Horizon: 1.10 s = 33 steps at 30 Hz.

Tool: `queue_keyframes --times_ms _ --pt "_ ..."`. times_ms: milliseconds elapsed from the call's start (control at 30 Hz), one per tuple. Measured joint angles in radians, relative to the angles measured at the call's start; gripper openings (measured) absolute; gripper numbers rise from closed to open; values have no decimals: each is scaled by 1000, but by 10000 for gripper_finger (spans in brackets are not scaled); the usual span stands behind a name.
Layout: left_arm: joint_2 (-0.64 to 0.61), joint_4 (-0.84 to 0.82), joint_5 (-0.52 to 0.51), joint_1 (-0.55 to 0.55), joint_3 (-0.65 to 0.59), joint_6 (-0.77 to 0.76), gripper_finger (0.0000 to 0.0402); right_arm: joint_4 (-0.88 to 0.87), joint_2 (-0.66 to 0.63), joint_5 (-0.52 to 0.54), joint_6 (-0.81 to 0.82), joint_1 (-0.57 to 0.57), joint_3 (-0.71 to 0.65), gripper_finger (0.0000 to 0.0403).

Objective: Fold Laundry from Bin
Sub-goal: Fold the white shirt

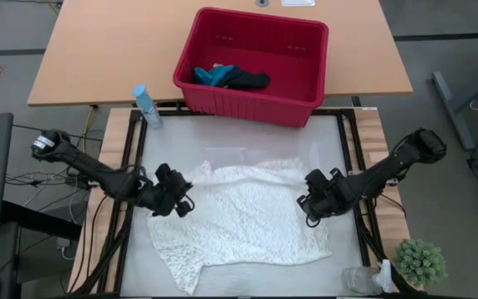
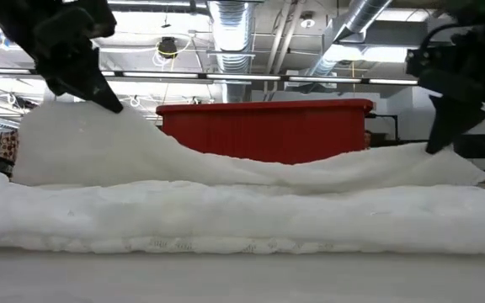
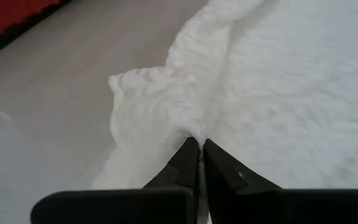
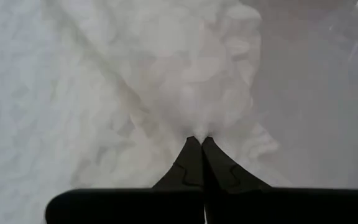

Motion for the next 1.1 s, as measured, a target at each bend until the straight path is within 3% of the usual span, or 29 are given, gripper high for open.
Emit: queue_keyframes --times_ms 233,533,700,867,1100 --pt "0 -44 -4 -57 -26 -86 0 24 0 -23 56 66 -48 18" --pt "0 24 -4 -57 -152 -131 20 41 0 -69 -38 78 -56 139" --pt "-1 98 90 -61 -148 0 67 59 -3 -32 -204 83 -49 183" --pt "-2 174 132 -75 -80 166 125 88 -3 10 -413 83 -2 196" --pt "-2 191 -77 -57 -34 391 178 118 -3 89 -688 -18 2 198"
